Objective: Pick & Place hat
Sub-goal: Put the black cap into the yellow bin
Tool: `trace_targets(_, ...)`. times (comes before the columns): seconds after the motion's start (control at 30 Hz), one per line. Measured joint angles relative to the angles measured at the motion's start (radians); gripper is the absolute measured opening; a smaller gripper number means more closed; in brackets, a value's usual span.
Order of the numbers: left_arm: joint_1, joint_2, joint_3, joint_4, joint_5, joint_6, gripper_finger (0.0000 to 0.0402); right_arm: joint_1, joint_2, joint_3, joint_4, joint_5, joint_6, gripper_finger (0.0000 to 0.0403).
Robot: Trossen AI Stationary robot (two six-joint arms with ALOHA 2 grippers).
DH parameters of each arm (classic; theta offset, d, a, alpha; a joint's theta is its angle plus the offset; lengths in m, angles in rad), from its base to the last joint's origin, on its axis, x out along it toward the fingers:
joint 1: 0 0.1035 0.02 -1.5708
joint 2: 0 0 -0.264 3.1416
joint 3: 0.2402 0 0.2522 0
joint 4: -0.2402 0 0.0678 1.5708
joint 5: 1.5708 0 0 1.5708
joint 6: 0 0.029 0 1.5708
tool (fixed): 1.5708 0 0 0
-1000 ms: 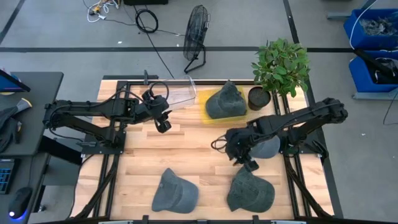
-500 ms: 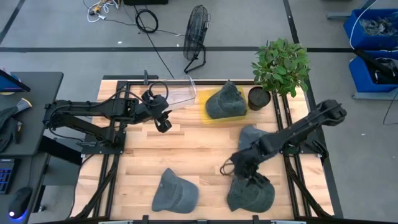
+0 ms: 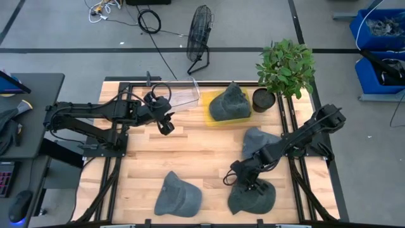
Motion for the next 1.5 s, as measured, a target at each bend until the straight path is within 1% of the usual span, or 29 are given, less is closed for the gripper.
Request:
trace_targets(0.07,0.000,0.000,0.000,-0.006,0.000,0.001,0.0142,0.000,0.011,0.000,0.009,-0.006,-0.006,0.0118)
trace_targets(0.17,0.000,0.000,0.000,-0.008,0.000,0.001,0.0142,-0.006,0.011,0.000,0.013,-0.011,0.003,0.0040)
trace_targets(0.2,0.000,0.000,0.000,-0.009,0.000,0.001,0.0142,-0.013,0.006,0.003,0.006,-0.010,0.000,0.0023)
trace_targets(0.23,0.000,0.000,0.000,-0.007,0.000,0.001,0.0142,-0.022,0.000,0.011,-0.011,-0.008,-0.005,0.0015)
trace_targets(0.27,0.000,0.000,0.000,-0.007,0.000,0.001,0.0142,-0.033,-0.005,0.025,-0.019,-0.001,-0.005,0.0017)
trace_targets(0.33,0.000,0.000,0.000,-0.007,0.000,0.002,0.0142,-0.051,-0.018,0.065,-0.036,0.057,0.012,0.0031)
trace_targets(0.4,0.000,0.000,0.000,-0.006,0.000,0.013,0.0142,-0.073,-0.032,0.127,-0.091,0.121,0.031,0.0038)
trace_targets(0.43,0.000,0.000,0.000,-0.007,0.000,0.024,0.0142,-0.085,-0.039,0.165,-0.121,0.133,0.024,0.0038)
trace_targets(0.5,0.000,0.000,0.000,-0.006,0.000,0.051,0.0142,-0.104,-0.054,0.251,-0.188,0.174,-0.031,0.0032)
trace_targets(0.57,0.000,0.000,0.000,-0.007,0.000,0.060,0.0142,-0.119,-0.065,0.348,-0.256,0.247,-0.092,0.0019)
trace_targets(0.63,0.000,0.000,0.000,-0.005,0.000,0.061,0.0142,-0.135,-0.070,0.448,-0.355,0.354,-0.167,0.0010)
trace_targets(0.7,0.000,0.000,0.000,-0.006,0.000,0.061,0.0142,-0.156,-0.070,0.536,-0.439,0.502,-0.209,0.0010)
trace_targets(0.77,0.000,0.000,0.000,-0.006,0.000,0.062,0.0142,-0.187,-0.070,0.594,-0.476,0.707,-0.190,0.0016)
trace_targets(0.87,0.000,0.000,0.000,-0.006,0.000,0.063,0.0142,-0.263,-0.070,0.630,-0.478,0.998,-0.093,0.0023)
trace_targets(0.93,0.000,0.000,0.000,-0.006,0.000,0.064,0.0142,-0.328,-0.070,0.631,-0.484,1.122,0.024,0.0023)
trace_targets(0.97,0.000,0.000,0.000,-0.006,0.000,0.064,0.0142,-0.364,-0.070,0.630,-0.496,1.152,0.109,0.0022)
trace_targets(1.07,0.000,0.000,0.000,-0.006,0.000,0.064,0.0142,-0.471,-0.071,0.597,-0.515,1.166,0.388,0.0017)
trace_targets(1.17,0.000,0.000,0.000,-0.007,0.000,0.064,0.0142,-0.557,-0.070,0.530,-0.493,1.177,0.635,0.0016)
trace_targets(1.3,0.000,0.000,0.000,-0.007,0.000,0.064,0.0142,-0.641,-0.069,0.385,-0.320,1.223,0.792,0.0017)
trace_targets(1.4,0.000,0.000,0.000,-0.008,0.000,0.064,0.0142,-0.676,-0.068,0.275,-0.112,1.227,0.901,0.0017)
trace_targets(1.5,0.000,0.000,0.000,-0.010,0.000,0.064,0.0142,-0.682,-0.068,0.173,0.087,1.224,0.968,0.0018)
